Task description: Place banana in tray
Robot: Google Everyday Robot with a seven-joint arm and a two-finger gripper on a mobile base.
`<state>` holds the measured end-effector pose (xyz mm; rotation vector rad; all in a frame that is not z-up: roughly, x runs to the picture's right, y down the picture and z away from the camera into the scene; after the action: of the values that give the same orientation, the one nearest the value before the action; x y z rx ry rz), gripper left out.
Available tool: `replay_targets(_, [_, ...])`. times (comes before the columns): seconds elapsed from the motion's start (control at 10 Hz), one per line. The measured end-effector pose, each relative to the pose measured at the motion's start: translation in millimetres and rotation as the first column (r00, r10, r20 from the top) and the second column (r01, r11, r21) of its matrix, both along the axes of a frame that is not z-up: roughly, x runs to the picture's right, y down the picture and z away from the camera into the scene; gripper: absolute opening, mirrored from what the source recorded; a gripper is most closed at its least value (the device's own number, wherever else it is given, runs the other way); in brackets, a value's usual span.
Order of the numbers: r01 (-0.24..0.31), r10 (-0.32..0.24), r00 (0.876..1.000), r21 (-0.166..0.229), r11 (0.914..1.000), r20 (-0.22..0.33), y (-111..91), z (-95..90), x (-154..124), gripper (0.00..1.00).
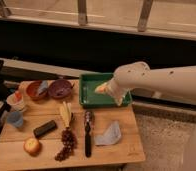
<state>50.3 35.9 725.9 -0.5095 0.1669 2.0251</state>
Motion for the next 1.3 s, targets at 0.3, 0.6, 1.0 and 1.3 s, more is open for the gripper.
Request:
replay_targets(0.3, [0.166,-0.168,0.976,0.023,0.9858,0.138,18.3,-25.4,-64.3,0.8])
replay_targets(0.6, [0.329,-0.325,0.916,0.023,0.9439,0.236,47.5,-35.5,-116.6,0.8])
replay_targets(1.0, [0.363,-0.359,0.901,0.028,0.9312,0.246,56.9,-38.8,-130.6,0.8])
replay_targets(1.3, [0.379,-0.373,0.892,0.027,0.9249,0.256,58.0,-31.6,-135.2,0.8])
